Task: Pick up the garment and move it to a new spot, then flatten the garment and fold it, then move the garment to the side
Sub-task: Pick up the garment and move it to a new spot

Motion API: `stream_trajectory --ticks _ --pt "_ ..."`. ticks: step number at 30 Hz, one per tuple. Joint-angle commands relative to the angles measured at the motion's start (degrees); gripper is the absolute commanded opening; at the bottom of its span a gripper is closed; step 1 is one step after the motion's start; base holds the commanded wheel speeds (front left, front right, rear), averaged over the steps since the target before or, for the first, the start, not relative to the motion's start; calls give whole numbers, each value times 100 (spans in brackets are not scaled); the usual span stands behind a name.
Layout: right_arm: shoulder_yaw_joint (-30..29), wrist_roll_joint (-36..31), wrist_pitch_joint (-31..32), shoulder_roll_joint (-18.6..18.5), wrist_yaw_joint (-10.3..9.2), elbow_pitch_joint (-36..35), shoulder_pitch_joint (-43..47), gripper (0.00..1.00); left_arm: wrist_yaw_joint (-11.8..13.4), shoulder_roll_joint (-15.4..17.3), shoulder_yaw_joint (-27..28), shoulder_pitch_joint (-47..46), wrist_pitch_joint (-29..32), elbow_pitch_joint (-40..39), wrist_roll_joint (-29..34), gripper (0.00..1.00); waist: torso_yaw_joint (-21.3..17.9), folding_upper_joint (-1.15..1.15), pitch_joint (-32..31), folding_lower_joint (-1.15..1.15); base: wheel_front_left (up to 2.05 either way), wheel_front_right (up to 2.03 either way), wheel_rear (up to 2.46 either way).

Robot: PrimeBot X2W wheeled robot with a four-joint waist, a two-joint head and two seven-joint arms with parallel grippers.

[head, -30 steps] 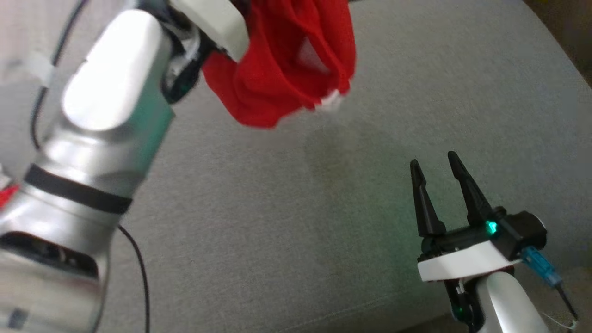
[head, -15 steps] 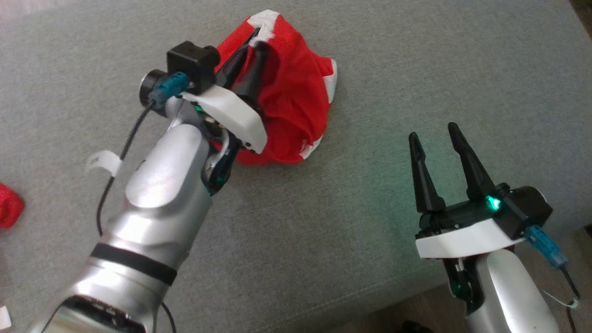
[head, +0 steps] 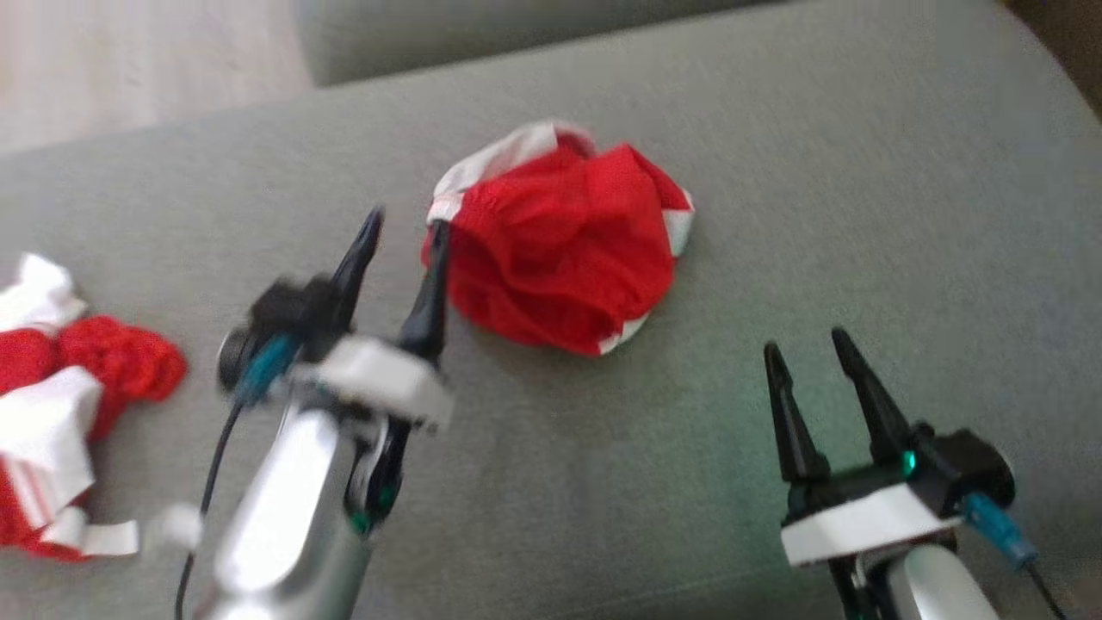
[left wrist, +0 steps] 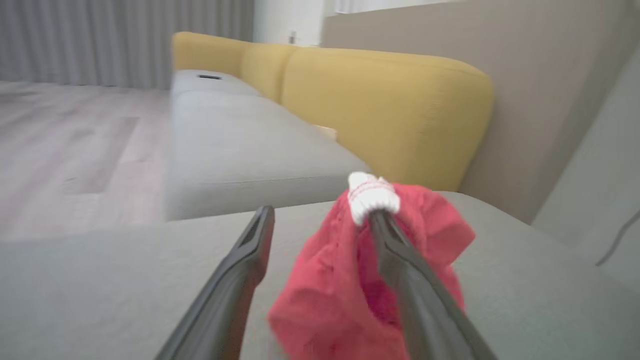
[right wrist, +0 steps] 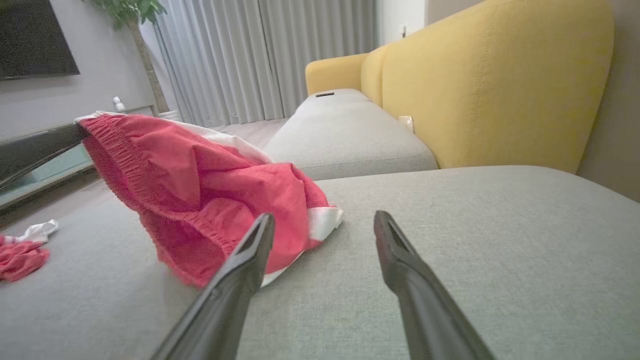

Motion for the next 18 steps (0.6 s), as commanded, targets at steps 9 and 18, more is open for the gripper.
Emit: stream_trajectory --ticks 9,18 --pt "-56 -167 -30 7 43 -86 389 100 257 66 1273 1920 -44 -1390 267 100 1065 0 -941 1 0 0 0" --pt "-225 -243 -31 7 43 -125 742 100 309 66 1543 3354 -44 -2432 558 100 1329 0 -1149 1 0 0 0"
